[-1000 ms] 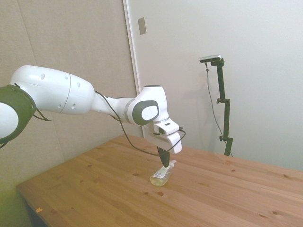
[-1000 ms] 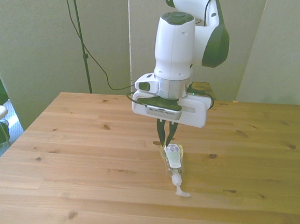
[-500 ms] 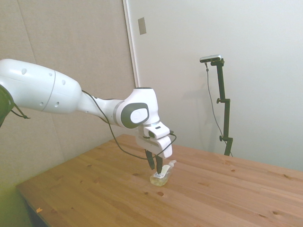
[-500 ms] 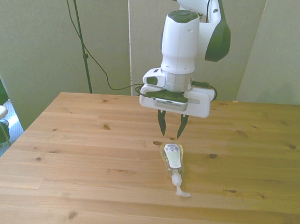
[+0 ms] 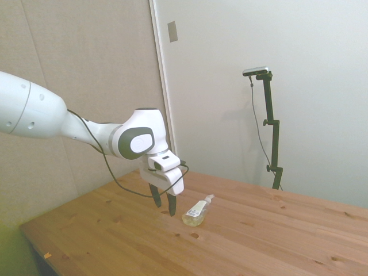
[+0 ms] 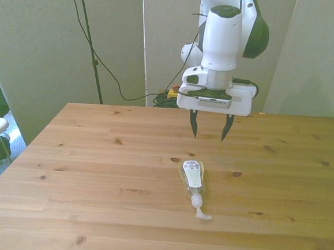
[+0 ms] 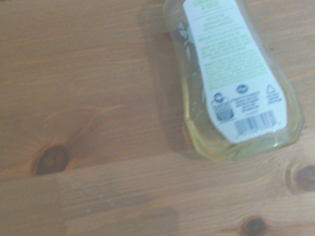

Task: Knock down the sanitizer

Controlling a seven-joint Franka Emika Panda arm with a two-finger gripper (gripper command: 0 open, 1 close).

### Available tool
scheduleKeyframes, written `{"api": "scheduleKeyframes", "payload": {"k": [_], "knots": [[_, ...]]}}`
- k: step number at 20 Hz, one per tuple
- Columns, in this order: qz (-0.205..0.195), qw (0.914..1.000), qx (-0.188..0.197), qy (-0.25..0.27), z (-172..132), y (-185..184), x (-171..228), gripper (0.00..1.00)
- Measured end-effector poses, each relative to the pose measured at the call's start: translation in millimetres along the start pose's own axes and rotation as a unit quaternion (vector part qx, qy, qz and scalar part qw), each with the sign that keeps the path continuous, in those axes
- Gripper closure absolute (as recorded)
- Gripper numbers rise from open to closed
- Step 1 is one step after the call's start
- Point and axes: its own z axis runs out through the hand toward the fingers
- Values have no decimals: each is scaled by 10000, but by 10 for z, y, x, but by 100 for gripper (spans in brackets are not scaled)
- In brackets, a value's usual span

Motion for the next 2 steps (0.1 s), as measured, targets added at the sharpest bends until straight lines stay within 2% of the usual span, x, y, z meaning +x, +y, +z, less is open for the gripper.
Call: {"api": "scheduleKeyframes", "payload": {"k": [2], "knots": [[-46,10000,38,17,-38,39,-122,0]]}}
